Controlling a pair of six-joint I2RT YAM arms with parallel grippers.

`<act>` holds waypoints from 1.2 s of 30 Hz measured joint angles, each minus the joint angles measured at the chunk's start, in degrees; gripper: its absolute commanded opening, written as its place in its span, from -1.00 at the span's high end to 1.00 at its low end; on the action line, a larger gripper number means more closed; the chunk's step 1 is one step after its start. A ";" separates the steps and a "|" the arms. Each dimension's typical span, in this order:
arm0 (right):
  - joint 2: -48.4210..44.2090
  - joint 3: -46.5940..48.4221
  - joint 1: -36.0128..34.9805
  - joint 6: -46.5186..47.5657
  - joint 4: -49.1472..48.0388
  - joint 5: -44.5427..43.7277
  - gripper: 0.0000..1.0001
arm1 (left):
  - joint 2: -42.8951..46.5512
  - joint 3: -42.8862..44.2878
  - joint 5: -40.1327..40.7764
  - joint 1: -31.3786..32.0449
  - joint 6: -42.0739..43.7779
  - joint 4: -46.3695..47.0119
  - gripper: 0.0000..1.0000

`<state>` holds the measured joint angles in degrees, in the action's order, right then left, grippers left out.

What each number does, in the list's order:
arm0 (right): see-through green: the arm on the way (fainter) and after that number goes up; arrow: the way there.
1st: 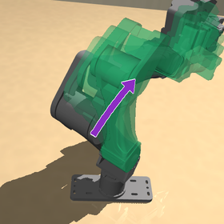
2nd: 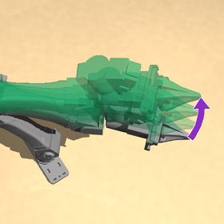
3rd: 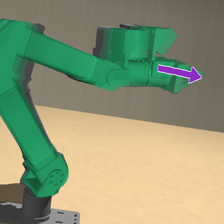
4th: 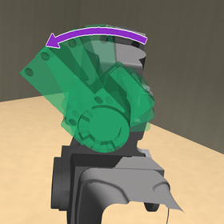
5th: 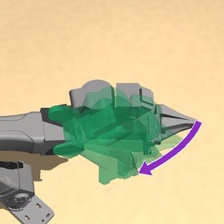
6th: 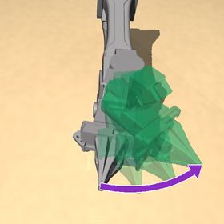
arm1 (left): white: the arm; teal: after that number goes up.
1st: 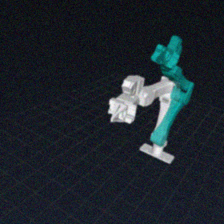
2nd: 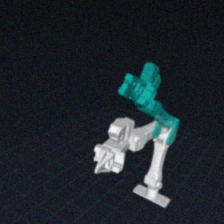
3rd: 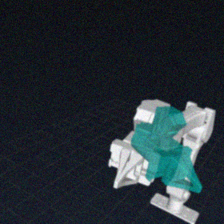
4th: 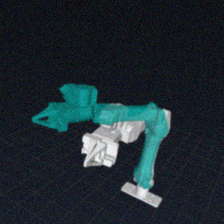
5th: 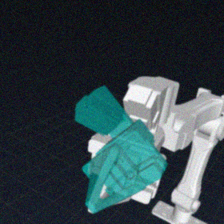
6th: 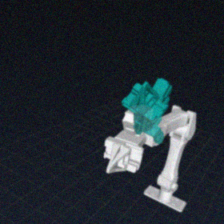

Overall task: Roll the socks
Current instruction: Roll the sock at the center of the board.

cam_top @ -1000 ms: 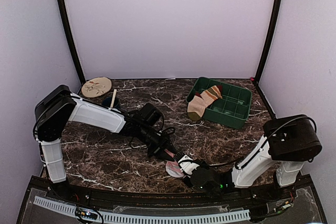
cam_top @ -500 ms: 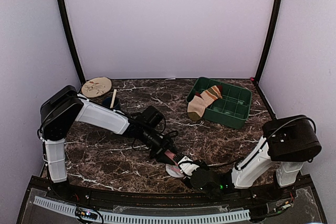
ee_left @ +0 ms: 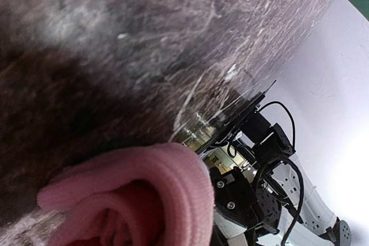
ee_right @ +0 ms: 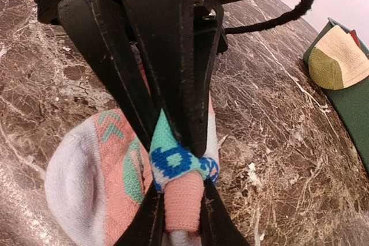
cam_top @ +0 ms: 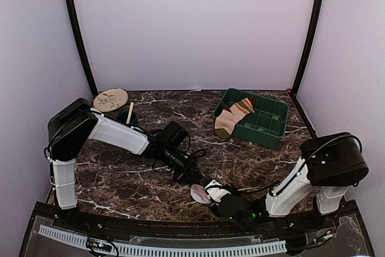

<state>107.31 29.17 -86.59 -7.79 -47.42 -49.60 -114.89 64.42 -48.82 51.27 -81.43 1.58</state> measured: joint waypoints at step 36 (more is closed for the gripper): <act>-25.81 -3.98 16.76 -43.69 26.43 24.55 -0.01 | 0.39 -9.57 16.76 0.55 21.44 25.44 1.00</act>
<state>81.49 25.19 -69.82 -51.48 -20.99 -25.06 -114.50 54.85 -32.05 51.81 -59.99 27.03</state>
